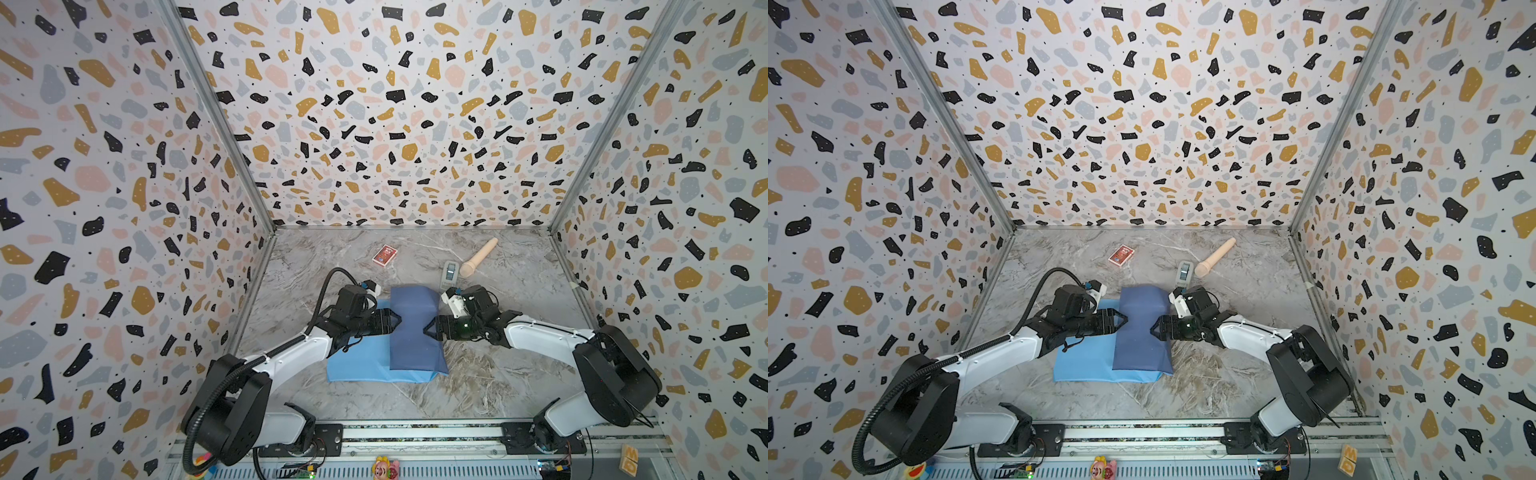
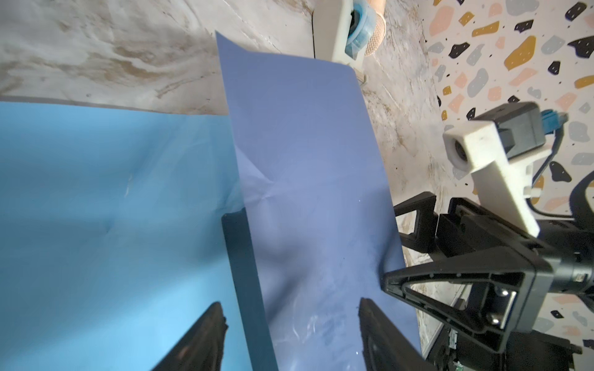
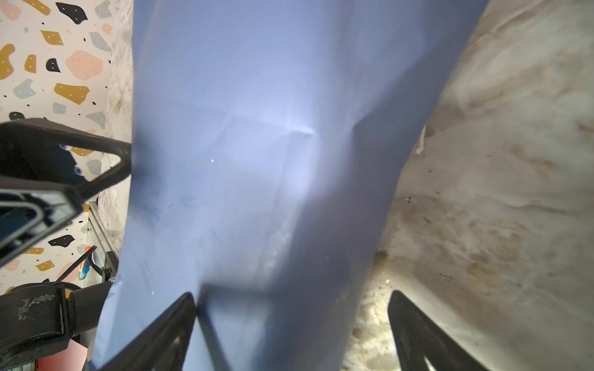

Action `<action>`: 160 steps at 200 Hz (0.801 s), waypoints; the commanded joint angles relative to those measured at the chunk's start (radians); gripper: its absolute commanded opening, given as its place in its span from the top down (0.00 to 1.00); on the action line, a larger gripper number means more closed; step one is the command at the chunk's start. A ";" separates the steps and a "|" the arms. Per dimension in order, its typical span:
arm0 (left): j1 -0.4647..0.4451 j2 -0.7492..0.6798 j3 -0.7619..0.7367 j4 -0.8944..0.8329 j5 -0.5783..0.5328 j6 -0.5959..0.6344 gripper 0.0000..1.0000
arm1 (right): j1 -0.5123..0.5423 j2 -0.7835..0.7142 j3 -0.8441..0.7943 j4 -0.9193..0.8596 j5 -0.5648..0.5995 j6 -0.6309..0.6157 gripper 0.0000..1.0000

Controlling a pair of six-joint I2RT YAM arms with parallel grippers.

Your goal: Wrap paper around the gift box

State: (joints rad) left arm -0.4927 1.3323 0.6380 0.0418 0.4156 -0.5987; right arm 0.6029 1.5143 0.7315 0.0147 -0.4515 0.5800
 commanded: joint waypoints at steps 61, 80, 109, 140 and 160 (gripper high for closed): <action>-0.090 0.083 0.024 -0.048 0.001 0.000 0.33 | 0.010 0.039 0.008 -0.012 0.017 -0.007 0.07; -0.090 0.097 0.026 -0.075 -0.017 0.021 0.42 | 0.009 0.046 0.028 -0.028 0.019 -0.024 0.07; -0.090 0.112 0.003 -0.074 -0.012 0.018 0.52 | 0.001 0.057 0.066 -0.066 0.012 -0.060 0.07; -0.090 0.120 -0.018 -0.078 -0.006 0.018 0.61 | -0.019 0.064 0.095 -0.096 -0.016 -0.096 0.07; -0.090 0.118 -0.034 -0.082 -0.003 0.014 0.63 | -0.036 0.060 0.121 -0.130 -0.022 -0.124 0.07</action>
State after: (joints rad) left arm -0.5777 1.4204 0.6479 0.0322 0.4362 -0.6067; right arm 0.5888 1.5757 0.8051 -0.0257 -0.4686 0.5148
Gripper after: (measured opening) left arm 0.381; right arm 0.929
